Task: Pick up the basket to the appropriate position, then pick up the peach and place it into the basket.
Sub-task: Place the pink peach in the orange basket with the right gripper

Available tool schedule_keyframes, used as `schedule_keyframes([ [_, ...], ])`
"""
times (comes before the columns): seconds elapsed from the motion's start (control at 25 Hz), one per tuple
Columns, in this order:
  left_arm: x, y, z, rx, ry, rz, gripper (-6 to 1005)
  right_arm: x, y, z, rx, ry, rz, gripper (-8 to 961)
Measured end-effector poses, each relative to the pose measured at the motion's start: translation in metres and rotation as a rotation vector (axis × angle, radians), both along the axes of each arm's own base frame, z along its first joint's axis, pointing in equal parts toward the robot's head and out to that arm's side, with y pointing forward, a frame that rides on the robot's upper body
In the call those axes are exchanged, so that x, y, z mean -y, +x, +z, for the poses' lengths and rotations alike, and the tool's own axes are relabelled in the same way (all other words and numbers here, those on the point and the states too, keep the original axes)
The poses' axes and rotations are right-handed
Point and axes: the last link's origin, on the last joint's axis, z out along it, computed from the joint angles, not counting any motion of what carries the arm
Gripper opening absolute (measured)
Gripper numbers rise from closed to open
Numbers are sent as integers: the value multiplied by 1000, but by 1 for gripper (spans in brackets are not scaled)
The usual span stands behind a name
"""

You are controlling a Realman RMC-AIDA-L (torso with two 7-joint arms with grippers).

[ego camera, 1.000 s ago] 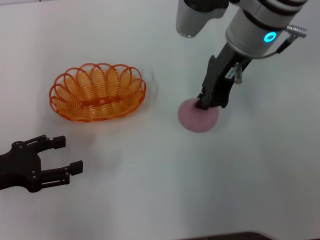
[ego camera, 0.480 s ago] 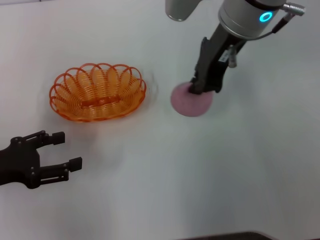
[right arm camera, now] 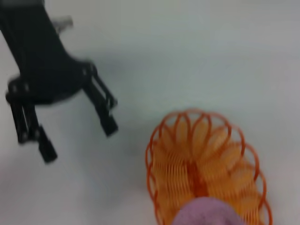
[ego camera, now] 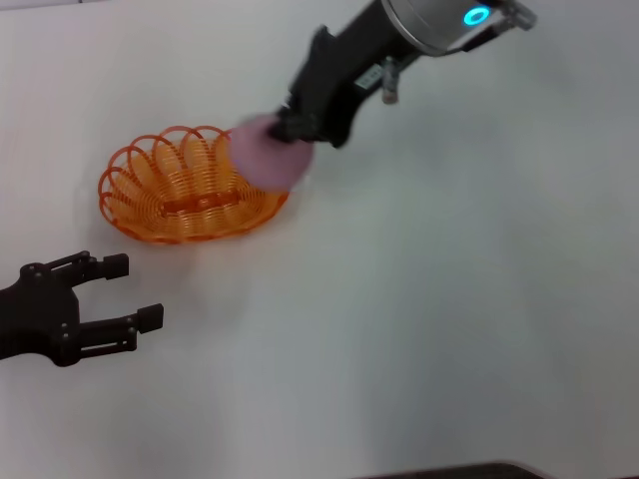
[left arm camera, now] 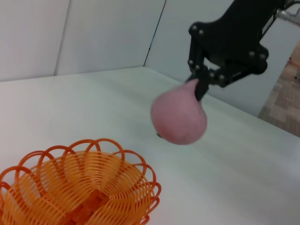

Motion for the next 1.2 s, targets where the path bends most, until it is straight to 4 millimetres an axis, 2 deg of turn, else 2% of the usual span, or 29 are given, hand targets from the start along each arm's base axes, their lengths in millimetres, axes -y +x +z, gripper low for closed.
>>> schedule_keyframes([
  [0.28,0,0,0,1,1,1,866,0,-14,10,-331,54,92,36],
  [0.52,0,0,-1,2,1,4,866,2,-12,8,-572,65,140,36],
  [0.72,0,0,-1,3,0,6,866,-5,6,-6,-801,114,104,36],
  [0.88,0,0,-1,5,-1,7,866,-1,22,-25,-932,171,113,35],
  [1.2,1,0,-3,9,-2,10,866,17,42,-57,-971,256,183,35],
])
